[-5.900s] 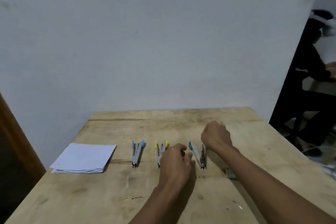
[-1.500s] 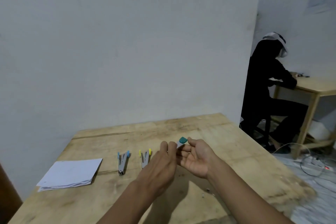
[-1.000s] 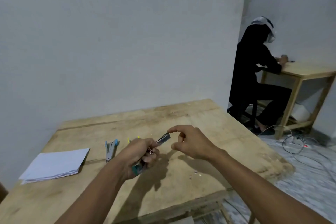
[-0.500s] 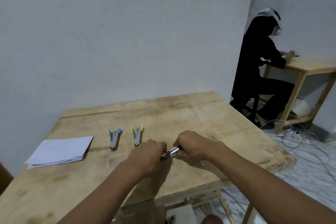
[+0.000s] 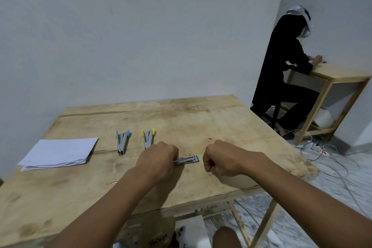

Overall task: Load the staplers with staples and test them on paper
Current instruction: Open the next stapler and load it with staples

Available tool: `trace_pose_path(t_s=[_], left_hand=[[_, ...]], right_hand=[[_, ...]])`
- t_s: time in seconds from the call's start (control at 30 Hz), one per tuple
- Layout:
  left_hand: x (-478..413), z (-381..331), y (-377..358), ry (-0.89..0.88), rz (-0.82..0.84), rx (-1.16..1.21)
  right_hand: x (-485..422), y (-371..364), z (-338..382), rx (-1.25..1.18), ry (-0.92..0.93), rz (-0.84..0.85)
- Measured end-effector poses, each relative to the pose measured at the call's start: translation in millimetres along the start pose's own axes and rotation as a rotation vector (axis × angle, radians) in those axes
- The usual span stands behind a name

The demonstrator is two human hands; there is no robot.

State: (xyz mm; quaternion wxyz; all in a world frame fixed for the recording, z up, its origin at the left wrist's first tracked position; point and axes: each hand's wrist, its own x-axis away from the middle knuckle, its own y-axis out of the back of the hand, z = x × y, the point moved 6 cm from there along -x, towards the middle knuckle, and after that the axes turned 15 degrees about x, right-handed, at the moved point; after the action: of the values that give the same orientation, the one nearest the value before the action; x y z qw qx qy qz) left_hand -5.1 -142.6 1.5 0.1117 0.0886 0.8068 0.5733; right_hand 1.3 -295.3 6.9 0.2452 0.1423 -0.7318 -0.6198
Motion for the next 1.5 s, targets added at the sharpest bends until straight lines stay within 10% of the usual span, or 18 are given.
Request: trace_pose_path(t_s=[0.4,1.5], left_hand=[[-12,-1,-5,-0.007,0.064,0.142],[-74,-75,-58,0.113,-0.085,0.512]], right_hand=[[4,7,-9,-0.106,-0.002,0.006],[6,-56,-109,-0.752,-0.866,-0.241]])
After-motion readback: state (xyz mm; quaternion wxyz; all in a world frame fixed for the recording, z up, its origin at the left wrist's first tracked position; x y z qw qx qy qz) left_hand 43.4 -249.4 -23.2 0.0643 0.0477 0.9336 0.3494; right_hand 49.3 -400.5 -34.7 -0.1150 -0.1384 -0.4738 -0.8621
